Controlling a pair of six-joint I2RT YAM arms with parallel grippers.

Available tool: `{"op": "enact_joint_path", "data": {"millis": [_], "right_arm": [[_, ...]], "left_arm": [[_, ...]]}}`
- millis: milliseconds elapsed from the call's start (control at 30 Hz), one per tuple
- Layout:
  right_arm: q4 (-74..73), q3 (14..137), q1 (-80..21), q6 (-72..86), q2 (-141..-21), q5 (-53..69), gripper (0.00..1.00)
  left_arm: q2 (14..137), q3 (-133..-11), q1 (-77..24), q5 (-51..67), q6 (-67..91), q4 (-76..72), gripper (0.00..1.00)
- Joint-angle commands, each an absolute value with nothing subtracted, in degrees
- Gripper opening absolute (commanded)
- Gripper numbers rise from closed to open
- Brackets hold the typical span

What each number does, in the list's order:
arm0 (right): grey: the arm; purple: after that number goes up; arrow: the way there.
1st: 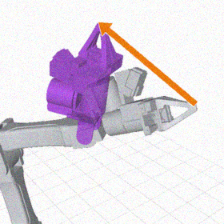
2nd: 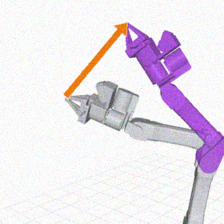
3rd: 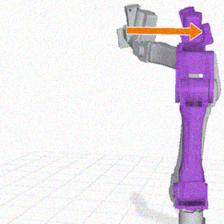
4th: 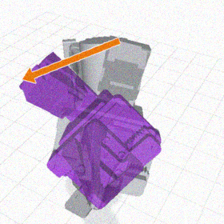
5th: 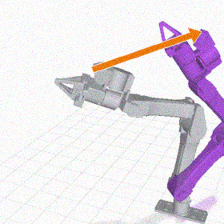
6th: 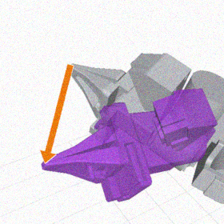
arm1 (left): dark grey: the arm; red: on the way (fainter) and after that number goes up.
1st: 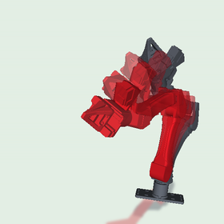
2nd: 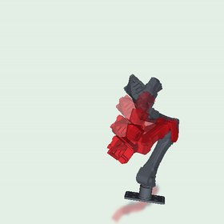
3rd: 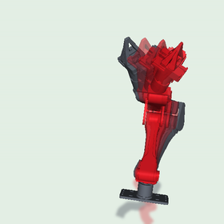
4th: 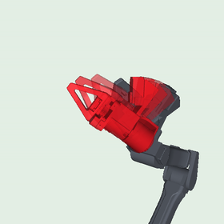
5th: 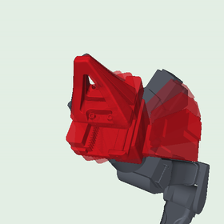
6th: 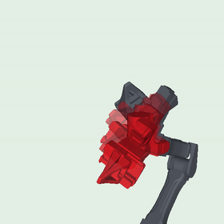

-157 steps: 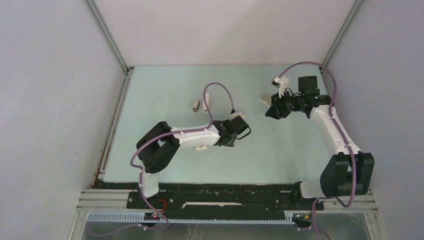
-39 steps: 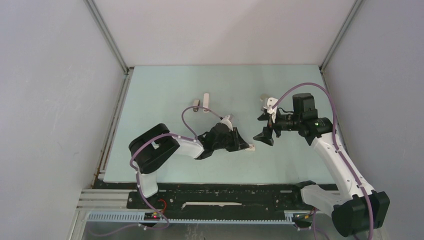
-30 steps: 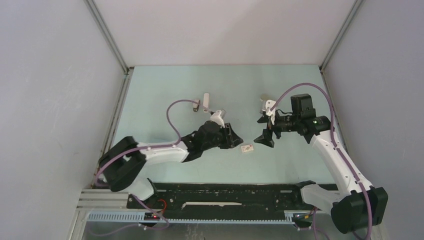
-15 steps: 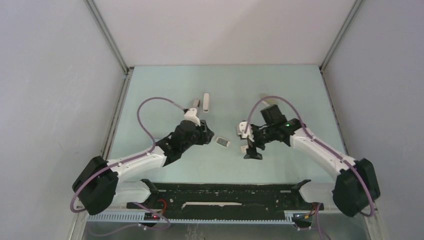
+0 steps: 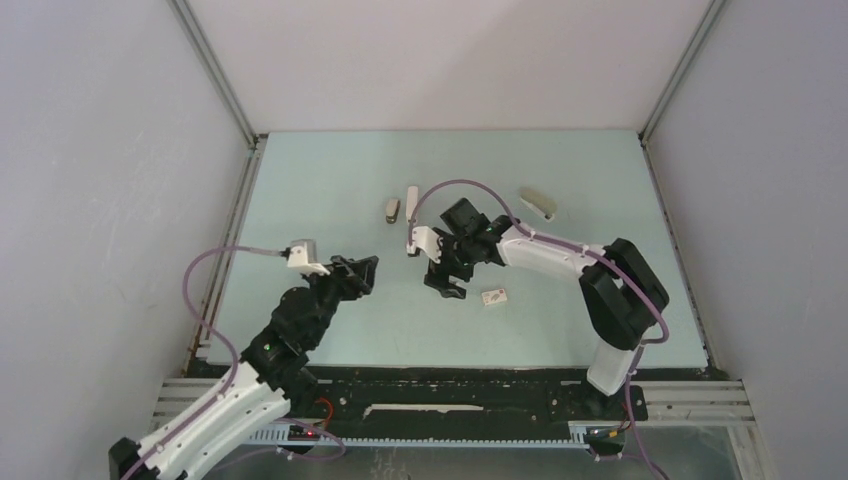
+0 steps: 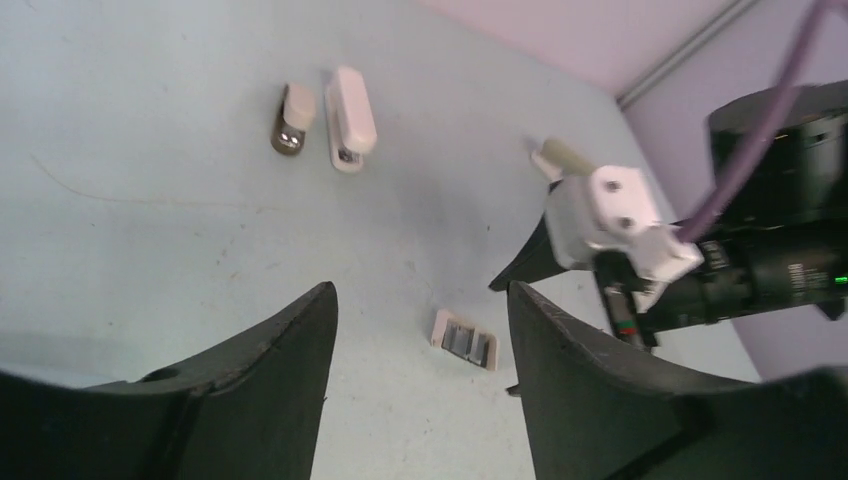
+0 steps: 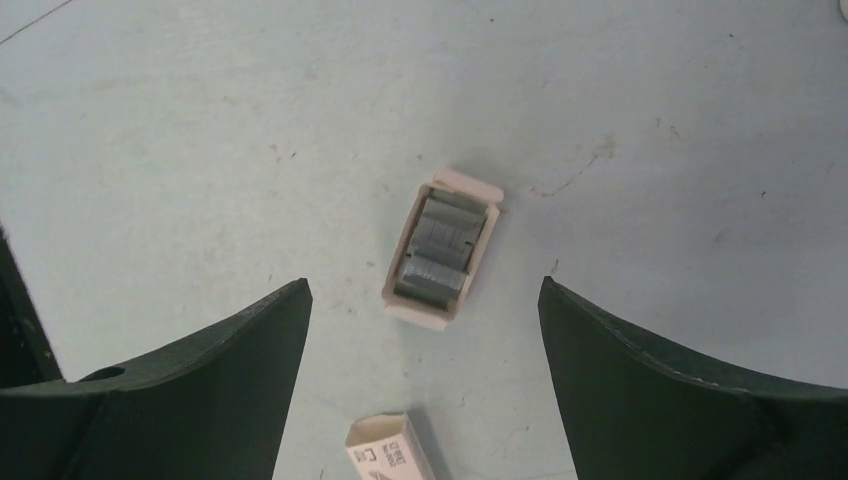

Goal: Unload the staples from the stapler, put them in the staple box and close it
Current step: Move the staple box to the center of the board.

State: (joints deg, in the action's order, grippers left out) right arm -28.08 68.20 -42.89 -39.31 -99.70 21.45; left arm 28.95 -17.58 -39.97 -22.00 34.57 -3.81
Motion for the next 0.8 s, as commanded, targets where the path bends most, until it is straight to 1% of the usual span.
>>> {"op": "enact_joint_path", "data": {"millis": [0, 100, 167, 333, 500, 600, 767], "right_arm": [[-28.8, 72.9, -44.8, -34.1, -103.8, 15.7, 0.93], [-29.3, 74.3, -45.7, -33.0, -106.3, 14.6, 0.91], [-29.8, 75.0, -46.0, -32.4, -107.6, 14.5, 0.89], [-31.3, 76.0, -46.1, -31.9, -110.6, 14.5, 0.81], [-31.7, 76.1, -46.3, -32.1, -111.2, 14.6, 0.74], [-32.4, 76.0, -46.7, -33.1, -111.6, 15.0, 0.67], [-34.6, 75.9, -47.9, -35.5, -112.3, 16.0, 0.51]], "left_arm": [[18.6, -12.8, -39.8, -28.0, 36.0, 4.0, 0.7], [13.2, -10.8, -39.8, -27.5, 37.2, 6.5, 0.71], [11.3, -10.1, -39.8, -26.9, 38.0, 7.8, 0.71], [10.7, -9.2, -39.8, -25.2, 39.2, 8.5, 0.71], [11.0, -8.6, -39.8, -24.3, 39.7, 8.5, 0.71], [10.8, -8.5, -39.8, -23.8, 39.7, 8.5, 0.71], [10.6, -8.4, -39.8, -22.3, 39.6, 8.7, 0.71]]}}
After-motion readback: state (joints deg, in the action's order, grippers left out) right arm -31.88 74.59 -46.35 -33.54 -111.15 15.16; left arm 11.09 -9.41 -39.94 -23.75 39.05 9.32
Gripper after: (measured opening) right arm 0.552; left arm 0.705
